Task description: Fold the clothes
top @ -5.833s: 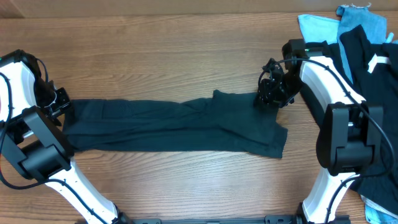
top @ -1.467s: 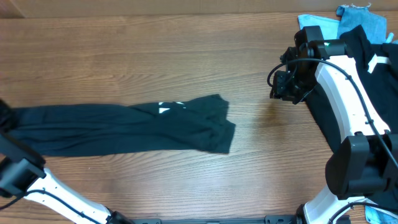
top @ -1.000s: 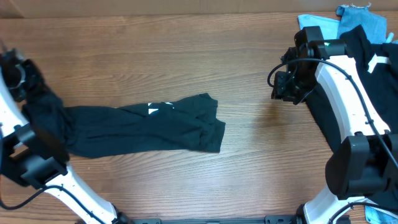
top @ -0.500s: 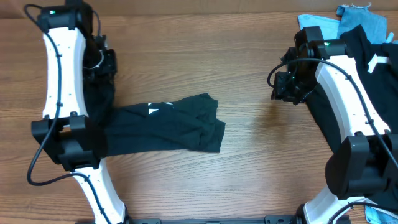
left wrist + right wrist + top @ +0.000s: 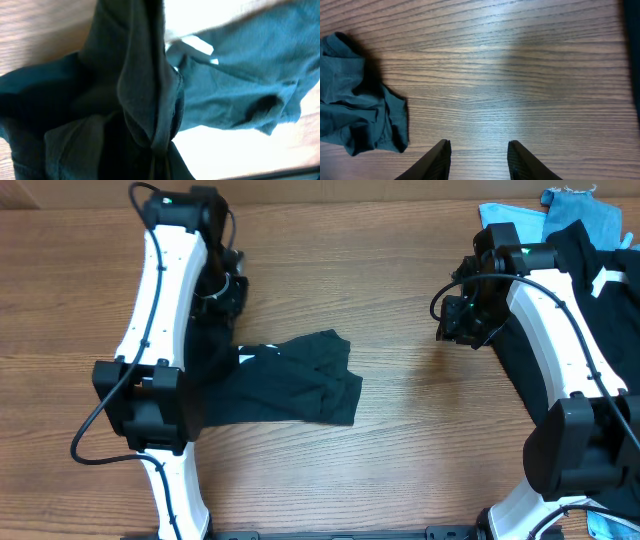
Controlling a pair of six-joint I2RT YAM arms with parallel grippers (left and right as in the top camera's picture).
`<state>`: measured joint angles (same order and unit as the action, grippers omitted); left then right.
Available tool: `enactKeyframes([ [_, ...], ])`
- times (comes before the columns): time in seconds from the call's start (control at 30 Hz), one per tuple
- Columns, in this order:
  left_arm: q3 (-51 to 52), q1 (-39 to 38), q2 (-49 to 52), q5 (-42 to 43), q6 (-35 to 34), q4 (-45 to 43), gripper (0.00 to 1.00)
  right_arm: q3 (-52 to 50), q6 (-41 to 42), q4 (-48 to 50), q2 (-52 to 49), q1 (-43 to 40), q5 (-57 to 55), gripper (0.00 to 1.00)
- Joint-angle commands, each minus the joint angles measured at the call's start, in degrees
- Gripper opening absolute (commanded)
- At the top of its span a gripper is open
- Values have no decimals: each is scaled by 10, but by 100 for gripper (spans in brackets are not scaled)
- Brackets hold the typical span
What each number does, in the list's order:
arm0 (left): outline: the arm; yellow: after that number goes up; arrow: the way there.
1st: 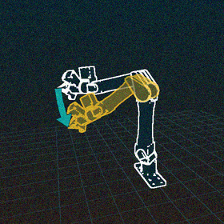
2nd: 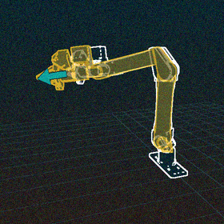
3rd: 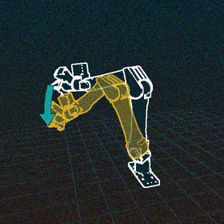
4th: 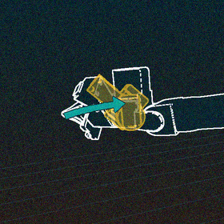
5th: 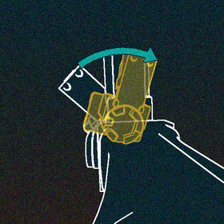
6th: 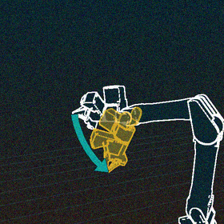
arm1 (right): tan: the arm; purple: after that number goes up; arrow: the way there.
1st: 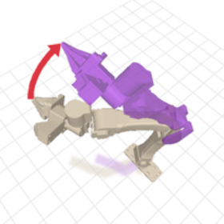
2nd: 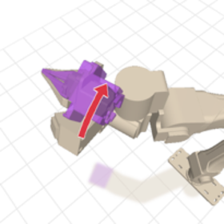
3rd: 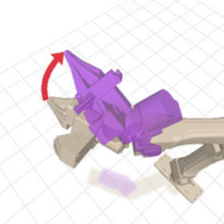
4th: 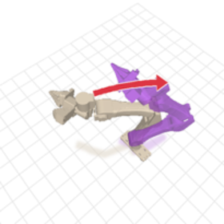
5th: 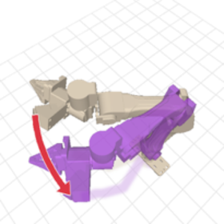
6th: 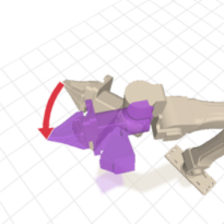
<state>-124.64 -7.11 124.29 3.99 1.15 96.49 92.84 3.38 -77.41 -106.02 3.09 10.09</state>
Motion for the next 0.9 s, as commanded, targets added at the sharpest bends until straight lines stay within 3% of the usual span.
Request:
enactKeyframes([
  [0.0, 54, -20, -13, 1, 21, 3, 4, 14, -1, 1, 14, 0, -2, 41],
  [0.13, 88, -31, -13, 14, 28, 3, 5, 14, -1, 1, 14, 0, -2, 41],
  [0.17, 88, -34, -13, 77, 71, 3, 19, 14, -1, 1, 14, 0, -2, 41],
  [0.2, 88, -37, -13, 85, 78, 3, 27, 14, -1, 1, 14, 0, -2, 41],
  [0.27, 88, -40, -13, 82, 78, 3, 30, 14, -1, 1, 14, 0, -2, 41],
  [0.33, 88, -44, -13, 93, 77, 3, 44, 14, -1, 1, 14, 0, -2, 41],
  [0.47, 88, -50, -23, 120, 100, 3, 48, 14, -1, 1, 14, 0, -2, 41],
  [0.5, 85, -44, -32, 113, 100, 2, 48, 14, -1, 1, 13, 0, -2, 42],
  [0.63, 85, 36, -108, -45, -21, -34, 57, 14, -1, 1, 13, 0, -2, 43],
  [0.73, 108, 125, -108, -72, -79, -50, 50, 14, -1, 1, 13, 0, -2, 43],
  [0.8, 144, 154, -105, -69, -81, -86, 32, 14, -1, -1, 13, 0, -2, 43],
  [0.87, 211, 174, -102, -26, -65, -149, 29, 14, -1, -4, 13, 0, -2, 43],
])
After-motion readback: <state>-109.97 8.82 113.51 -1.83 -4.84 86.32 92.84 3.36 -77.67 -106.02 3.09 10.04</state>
